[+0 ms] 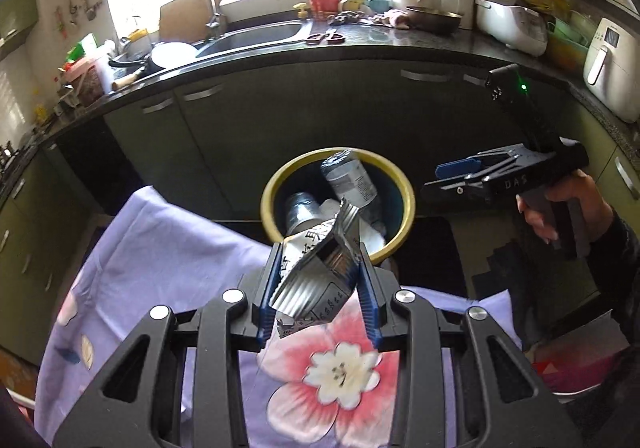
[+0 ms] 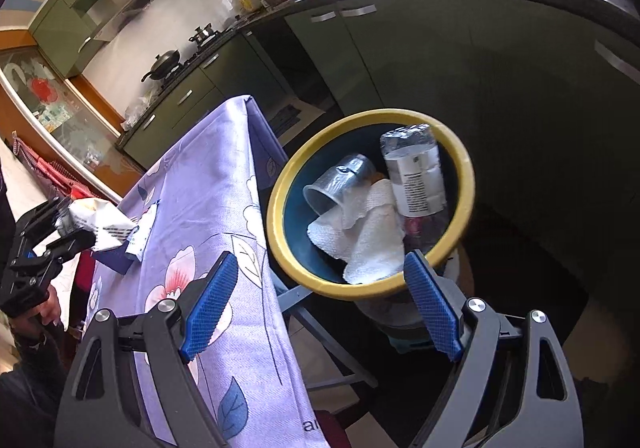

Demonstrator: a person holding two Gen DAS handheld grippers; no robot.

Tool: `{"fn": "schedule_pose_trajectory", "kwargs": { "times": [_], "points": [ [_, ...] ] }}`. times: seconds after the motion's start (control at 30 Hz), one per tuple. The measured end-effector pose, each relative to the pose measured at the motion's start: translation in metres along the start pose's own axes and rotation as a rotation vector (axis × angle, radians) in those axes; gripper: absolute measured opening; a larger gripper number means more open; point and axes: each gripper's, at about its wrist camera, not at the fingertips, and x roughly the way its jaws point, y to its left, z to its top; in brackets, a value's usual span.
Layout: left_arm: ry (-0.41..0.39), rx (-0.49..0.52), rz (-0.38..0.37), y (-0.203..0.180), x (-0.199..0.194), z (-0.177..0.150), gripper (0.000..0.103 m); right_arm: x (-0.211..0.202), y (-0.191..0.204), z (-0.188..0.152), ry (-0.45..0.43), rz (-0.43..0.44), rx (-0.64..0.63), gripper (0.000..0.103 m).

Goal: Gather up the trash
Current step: 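Carry the wrapper over the bin and open the left gripper, then grasp the white-and-blue tube packet with the right gripper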

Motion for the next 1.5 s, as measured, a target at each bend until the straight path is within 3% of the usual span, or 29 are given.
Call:
{"fn": "schedule_pose_trajectory", "kwargs": {
  "times": [0.17, 0.27, 0.33, 0.47, 0.77, 0.9, 1.03, 1.23, 1.33, 1.5],
  "points": [
    [0.046, -0.013, -0.128, -0.013, 0.074, 0.045, 0.034, -0.025, -0.023, -0.009, -0.028, -0.037, 0.040, 0.084],
    [0.071, -0.016, -0.149, -0.021, 0.117, 0.064, 0.035, -0.034, -0.039, -0.017, -0.031, -0.049, 0.076, 0.084],
    [0.089, -0.024, -0.138, -0.024, 0.139, 0.072, 0.050, -0.038, -0.046, -0.023, -0.030, -0.055, 0.096, 0.084],
    [0.076, -0.065, -0.112, -0.018, 0.146, 0.074, 0.055, -0.041, -0.057, -0.033, -0.021, -0.062, 0.125, 0.084],
    [-0.087, -0.132, -0.063, 0.002, 0.045, 0.030, 0.063, -0.027, -0.047, -0.031, 0.002, -0.049, 0.112, 0.084],
    [-0.143, -0.179, -0.030, 0.013, -0.007, -0.003, 0.065, -0.021, -0.026, -0.025, 0.022, -0.059, 0.073, 0.084],
    [-0.198, -0.225, 0.036, 0.023, -0.060, -0.050, 0.075, -0.013, 0.004, -0.016, 0.048, -0.066, 0.020, 0.084],
    [-0.224, -0.302, 0.193, 0.037, -0.125, -0.125, 0.091, 0.015, 0.080, 0.003, 0.121, -0.031, -0.117, 0.084],
    [-0.212, -0.351, 0.260, 0.045, -0.146, -0.161, 0.092, 0.037, 0.132, 0.014, 0.166, 0.010, -0.201, 0.084],
    [-0.184, -0.433, 0.306, 0.063, -0.164, -0.210, 0.093, 0.084, 0.219, 0.026, 0.275, 0.090, -0.288, 0.084]
  ]
}}
